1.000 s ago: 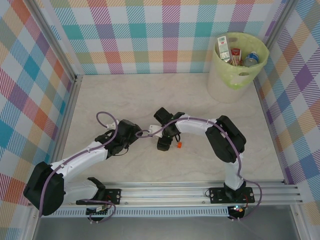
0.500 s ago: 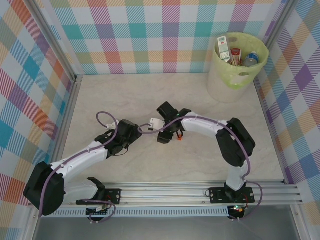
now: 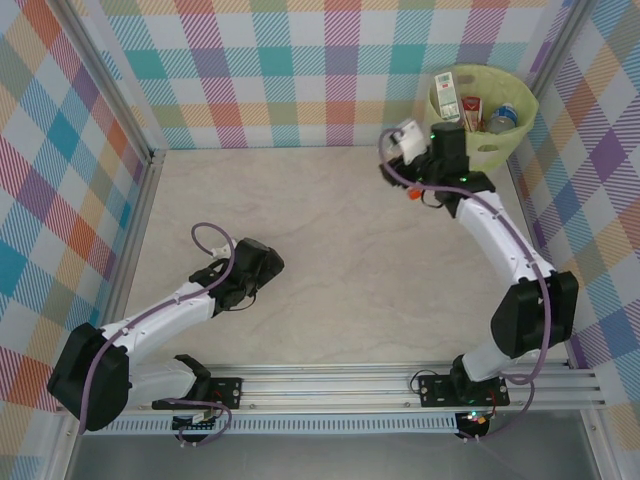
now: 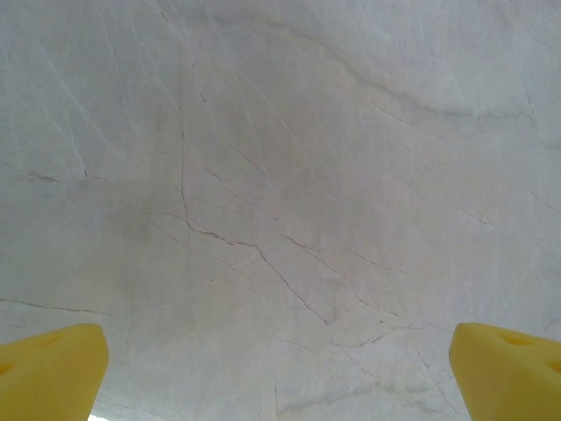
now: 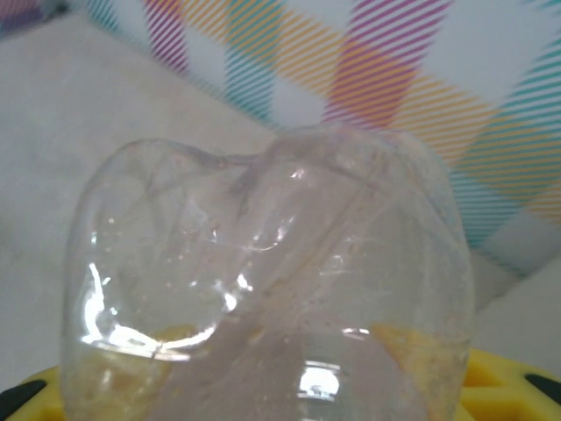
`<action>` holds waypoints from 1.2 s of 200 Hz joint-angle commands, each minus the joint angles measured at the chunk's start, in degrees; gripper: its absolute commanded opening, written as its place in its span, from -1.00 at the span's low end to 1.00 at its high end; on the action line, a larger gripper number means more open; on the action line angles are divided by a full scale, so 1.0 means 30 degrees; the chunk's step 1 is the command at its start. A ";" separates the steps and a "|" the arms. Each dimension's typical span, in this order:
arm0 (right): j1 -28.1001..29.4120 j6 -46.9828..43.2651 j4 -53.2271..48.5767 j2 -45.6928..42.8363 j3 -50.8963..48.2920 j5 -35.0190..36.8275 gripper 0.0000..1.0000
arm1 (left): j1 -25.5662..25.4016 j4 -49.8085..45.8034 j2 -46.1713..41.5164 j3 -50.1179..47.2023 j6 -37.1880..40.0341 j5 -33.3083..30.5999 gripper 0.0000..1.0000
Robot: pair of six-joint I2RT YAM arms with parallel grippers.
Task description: Put the plastic bottles in the bin
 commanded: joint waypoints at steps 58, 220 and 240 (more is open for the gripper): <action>-0.4867 0.4838 0.6289 0.3297 0.7386 0.8015 0.07 | 0.0441 0.0084 0.0239 0.0019 0.0499 0.0006 1.00; -0.5731 0.7756 1.0541 1.1055 1.1576 1.2009 0.14 | 0.0530 -0.0404 0.1389 0.0352 -0.0096 0.0545 1.00; -0.5750 0.5493 1.1092 1.1970 1.2968 1.3333 0.17 | 0.0530 -0.0386 0.1480 0.0327 -0.0326 0.0619 1.00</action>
